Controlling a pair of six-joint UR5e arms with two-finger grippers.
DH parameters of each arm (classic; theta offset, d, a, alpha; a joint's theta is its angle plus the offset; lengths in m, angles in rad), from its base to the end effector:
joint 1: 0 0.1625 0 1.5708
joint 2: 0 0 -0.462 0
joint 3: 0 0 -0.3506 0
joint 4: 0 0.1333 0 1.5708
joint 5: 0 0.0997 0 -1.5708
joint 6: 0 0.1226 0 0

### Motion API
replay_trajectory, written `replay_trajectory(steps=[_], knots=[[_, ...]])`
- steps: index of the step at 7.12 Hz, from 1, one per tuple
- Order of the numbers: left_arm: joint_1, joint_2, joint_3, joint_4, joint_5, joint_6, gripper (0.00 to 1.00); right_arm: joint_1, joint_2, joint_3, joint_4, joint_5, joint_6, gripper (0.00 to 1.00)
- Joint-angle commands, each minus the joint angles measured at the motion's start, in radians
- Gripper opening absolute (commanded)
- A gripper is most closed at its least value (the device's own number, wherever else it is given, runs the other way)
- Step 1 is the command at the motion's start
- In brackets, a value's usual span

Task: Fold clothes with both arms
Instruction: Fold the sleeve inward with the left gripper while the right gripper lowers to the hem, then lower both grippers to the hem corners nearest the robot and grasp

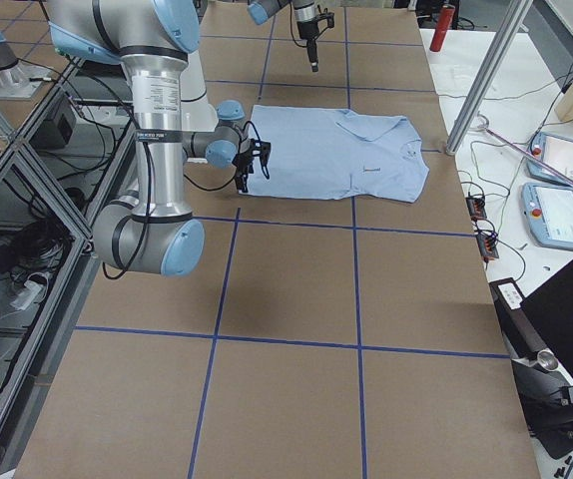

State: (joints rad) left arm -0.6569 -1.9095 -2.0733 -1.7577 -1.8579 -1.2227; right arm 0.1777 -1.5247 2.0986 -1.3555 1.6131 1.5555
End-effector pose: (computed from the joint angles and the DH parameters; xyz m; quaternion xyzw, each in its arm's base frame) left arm 0.3669 -0.4074 0.3122 0.1252 0.4865 -0.0630 0.8624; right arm -0.4428 -0.2097 0.4492 0.0176 -0.3844 0.0668 0.9206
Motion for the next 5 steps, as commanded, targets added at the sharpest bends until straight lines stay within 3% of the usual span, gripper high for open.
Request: replay_trajectory(steps=[1,3,5], knots=[[0.0,-0.002,0.001,0.001,0.0,0.005,1.0,-0.001,-0.009,-0.006,0.003,0.036,0.001,0.94],[0.0,-0.002,-0.001,0.001,0.0,0.005,1.0,-0.001,-0.012,-0.009,0.001,0.05,-0.002,0.53],[0.0,-0.003,0.001,0.001,0.002,0.006,1.0,-0.001,-0.018,-0.012,0.003,0.059,-0.002,0.51]])
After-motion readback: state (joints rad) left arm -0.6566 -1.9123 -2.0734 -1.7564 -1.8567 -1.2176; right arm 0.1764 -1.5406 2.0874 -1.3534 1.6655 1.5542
